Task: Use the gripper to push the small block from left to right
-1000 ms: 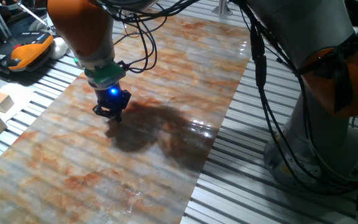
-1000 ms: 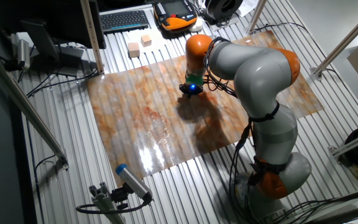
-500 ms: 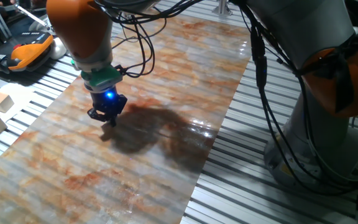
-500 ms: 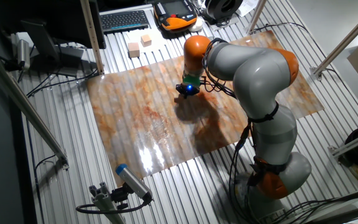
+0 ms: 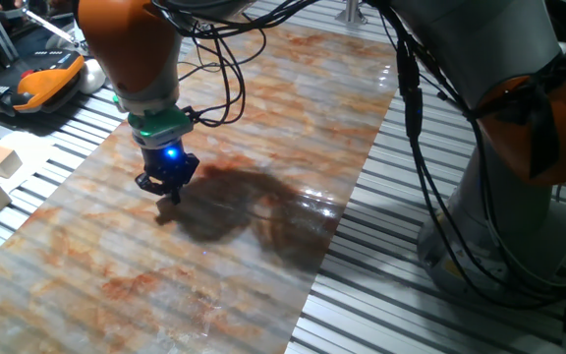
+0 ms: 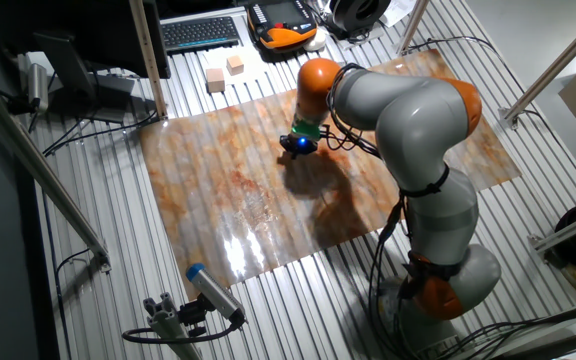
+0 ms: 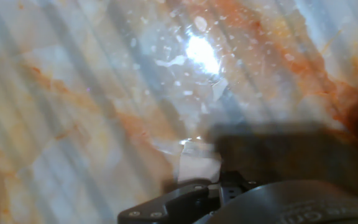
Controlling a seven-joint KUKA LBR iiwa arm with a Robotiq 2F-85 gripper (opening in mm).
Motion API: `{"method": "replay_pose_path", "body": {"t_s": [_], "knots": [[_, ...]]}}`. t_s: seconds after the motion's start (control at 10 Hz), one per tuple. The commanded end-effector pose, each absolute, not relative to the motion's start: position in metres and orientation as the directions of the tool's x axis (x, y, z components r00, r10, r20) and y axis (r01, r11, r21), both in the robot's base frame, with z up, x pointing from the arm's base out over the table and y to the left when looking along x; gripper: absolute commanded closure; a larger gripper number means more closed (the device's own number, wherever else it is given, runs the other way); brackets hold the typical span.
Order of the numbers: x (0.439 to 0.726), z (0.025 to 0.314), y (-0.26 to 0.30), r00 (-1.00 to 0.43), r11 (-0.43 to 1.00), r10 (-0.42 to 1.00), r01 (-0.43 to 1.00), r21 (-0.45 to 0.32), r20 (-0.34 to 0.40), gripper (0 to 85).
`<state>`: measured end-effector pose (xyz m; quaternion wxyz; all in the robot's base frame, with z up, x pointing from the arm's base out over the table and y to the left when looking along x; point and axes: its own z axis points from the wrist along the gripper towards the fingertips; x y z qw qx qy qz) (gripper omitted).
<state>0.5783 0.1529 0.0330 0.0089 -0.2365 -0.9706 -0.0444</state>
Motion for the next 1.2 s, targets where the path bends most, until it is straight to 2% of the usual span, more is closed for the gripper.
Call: {"method": "replay_pose_path", "body": {"t_s": [0.0, 0.6, 0.8, 1.1], "knots": [[0.578, 0.033, 0.157, -0.884, 0.880, 0.465, 0.466, 0.085, 0.036, 85.0], [0.583, 0.033, 0.173, -0.859, 0.851, 0.511, 0.509, 0.129, 0.021, 85.0], [0.583, 0.033, 0.174, -0.846, 0.832, 0.531, 0.531, 0.160, 0.041, 85.0], [0.581, 0.043, 0.170, -0.853, 0.844, 0.516, 0.521, 0.126, 0.074, 85.0]]}}
